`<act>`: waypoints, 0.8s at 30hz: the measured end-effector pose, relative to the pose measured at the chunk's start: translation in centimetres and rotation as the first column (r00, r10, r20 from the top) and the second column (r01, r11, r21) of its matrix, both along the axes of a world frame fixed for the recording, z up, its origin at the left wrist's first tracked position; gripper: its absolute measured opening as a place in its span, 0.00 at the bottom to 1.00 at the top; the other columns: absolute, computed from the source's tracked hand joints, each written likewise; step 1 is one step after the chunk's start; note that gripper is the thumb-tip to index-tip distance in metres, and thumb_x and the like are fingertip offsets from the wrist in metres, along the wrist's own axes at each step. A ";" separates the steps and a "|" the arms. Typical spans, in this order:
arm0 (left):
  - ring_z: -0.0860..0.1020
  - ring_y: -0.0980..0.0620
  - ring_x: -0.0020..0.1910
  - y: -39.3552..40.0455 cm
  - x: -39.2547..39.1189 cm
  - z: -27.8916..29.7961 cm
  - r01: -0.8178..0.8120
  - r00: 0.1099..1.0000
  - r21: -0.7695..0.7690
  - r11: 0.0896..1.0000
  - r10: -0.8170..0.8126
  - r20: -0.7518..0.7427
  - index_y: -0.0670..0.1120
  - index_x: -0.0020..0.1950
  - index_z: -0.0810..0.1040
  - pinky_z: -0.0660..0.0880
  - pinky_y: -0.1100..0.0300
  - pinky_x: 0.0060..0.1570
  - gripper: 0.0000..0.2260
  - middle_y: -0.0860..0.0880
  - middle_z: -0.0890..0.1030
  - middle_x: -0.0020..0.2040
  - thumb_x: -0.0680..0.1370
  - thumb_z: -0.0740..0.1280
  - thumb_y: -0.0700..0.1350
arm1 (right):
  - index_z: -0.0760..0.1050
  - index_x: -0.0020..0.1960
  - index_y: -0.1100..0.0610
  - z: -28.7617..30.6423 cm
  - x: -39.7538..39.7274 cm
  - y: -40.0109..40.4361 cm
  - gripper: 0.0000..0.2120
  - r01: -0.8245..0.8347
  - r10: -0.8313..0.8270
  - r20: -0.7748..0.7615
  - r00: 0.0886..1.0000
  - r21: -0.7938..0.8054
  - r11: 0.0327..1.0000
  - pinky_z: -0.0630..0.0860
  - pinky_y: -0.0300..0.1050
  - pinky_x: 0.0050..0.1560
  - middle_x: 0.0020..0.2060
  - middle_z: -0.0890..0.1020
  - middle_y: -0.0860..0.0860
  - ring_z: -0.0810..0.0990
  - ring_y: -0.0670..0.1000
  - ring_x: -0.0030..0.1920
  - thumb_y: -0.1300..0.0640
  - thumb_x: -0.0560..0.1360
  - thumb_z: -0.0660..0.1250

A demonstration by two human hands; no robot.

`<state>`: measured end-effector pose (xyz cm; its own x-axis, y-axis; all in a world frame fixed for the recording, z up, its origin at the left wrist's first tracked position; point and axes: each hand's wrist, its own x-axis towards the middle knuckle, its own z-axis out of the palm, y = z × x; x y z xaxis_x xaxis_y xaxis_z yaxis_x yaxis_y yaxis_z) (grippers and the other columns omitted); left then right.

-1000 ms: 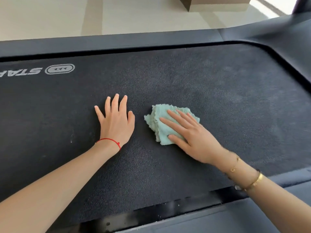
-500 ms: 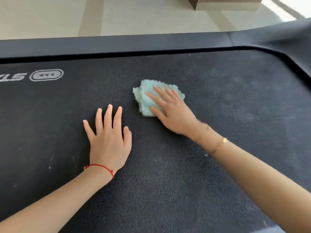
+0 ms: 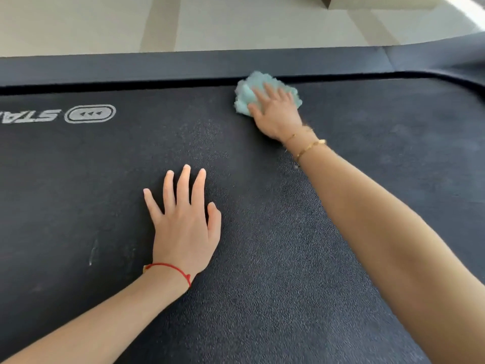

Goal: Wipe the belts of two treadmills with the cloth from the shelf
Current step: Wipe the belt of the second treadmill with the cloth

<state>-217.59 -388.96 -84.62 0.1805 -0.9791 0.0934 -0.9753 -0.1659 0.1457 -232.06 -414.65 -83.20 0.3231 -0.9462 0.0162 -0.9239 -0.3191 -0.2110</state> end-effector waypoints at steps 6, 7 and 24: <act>0.57 0.40 0.78 0.0 0.1 0.0 0.004 1.000 -0.012 1.000 -0.005 -0.026 0.47 0.78 0.62 0.52 0.29 0.72 0.29 0.44 0.62 0.78 0.78 0.46 0.54 | 0.58 0.78 0.45 -0.2 -2.1 11.5 0.24 -0.438 0.437 0.091 0.895 -0.007 0.899 0.46 0.55 0.78 0.78 0.58 0.52 0.52 0.57 0.78 0.44 0.83 0.52; 0.57 0.40 0.78 0.0 0.1 0.0 0.004 0.999 -0.015 1.000 -0.004 -0.035 0.47 0.78 0.62 0.51 0.30 0.72 0.29 0.45 0.62 0.78 0.78 0.46 0.55 | 0.58 0.78 0.45 -0.2 -3.6 12.4 0.24 -0.459 0.457 0.084 0.885 0.000 0.889 0.47 0.54 0.78 0.78 0.59 0.51 0.53 0.57 0.78 0.43 0.83 0.51; 0.55 0.41 0.78 0.3 -0.1 -0.1 -0.009 0.994 -0.072 0.997 0.001 -0.109 0.47 0.78 0.62 0.48 0.32 0.74 0.24 0.44 0.61 0.78 0.82 0.56 0.50 | 0.48 0.79 0.40 1.2 -12.1 32.3 0.25 -0.440 0.438 0.055 0.897 0.055 0.896 0.41 0.48 0.78 0.79 0.48 0.43 0.43 0.49 0.79 0.42 0.84 0.49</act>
<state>-217.73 -388.62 -84.67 0.1983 -0.9696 0.1433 -0.9522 -0.1560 0.2625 -244.19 -382.38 -82.02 0.7063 -0.7076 -0.0180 -0.6833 -0.6749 -0.2786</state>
